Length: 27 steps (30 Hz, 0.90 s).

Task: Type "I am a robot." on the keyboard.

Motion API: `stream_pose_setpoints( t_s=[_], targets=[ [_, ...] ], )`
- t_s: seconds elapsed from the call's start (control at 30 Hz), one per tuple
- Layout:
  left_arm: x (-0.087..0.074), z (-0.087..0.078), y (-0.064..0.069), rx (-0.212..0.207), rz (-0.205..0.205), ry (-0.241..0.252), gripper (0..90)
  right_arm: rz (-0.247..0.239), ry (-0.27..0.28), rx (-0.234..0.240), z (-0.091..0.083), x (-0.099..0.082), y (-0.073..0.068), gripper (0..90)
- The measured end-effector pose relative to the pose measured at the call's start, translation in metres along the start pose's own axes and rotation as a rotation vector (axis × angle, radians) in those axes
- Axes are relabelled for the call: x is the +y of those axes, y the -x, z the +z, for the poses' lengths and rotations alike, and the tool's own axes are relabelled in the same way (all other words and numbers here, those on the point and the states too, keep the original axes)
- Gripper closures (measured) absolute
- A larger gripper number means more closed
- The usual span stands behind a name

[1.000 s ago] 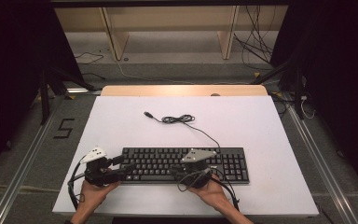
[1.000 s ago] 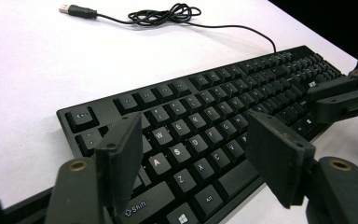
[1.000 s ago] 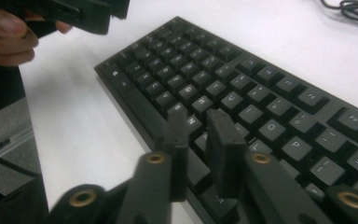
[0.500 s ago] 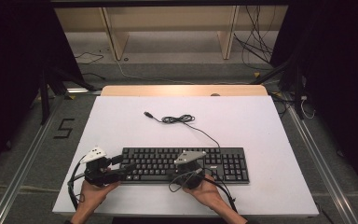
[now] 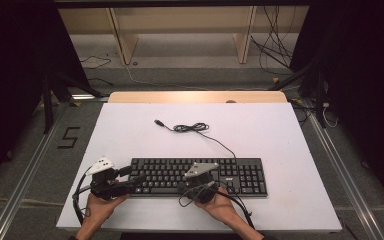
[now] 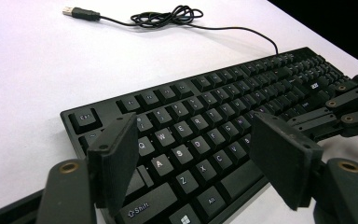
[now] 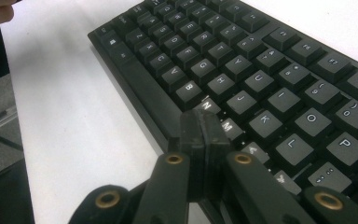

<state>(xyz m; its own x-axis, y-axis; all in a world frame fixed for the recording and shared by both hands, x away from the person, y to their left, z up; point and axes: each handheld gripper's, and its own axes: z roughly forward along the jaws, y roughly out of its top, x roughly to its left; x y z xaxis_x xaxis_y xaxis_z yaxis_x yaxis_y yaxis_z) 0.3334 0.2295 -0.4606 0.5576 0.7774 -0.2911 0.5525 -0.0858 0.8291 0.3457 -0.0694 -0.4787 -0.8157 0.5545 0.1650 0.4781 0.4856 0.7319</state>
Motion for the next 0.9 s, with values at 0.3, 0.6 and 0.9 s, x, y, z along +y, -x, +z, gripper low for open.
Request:
stream_pose_setpoints(
  t_s=[0.3, 0.6, 0.9],
  targets=[
    [0.000, 0.000, 0.000, 0.000, 0.000, 0.000, 32.1, -0.011, -0.024, -0.011, 0.004, -0.002, -0.001, 90.0],
    [0.000, 0.000, 0.000, 0.003, -0.001, 0.001, 32.1, -0.004, -0.020, -0.011, 0.005, -0.002, -0.001, 90.0],
    [0.000, -0.001, -0.001, 0.005, -0.002, 0.005, 32.1, 0.023, 0.043, 0.000, -0.006, 0.001, 0.003, 90.0]
  ],
)
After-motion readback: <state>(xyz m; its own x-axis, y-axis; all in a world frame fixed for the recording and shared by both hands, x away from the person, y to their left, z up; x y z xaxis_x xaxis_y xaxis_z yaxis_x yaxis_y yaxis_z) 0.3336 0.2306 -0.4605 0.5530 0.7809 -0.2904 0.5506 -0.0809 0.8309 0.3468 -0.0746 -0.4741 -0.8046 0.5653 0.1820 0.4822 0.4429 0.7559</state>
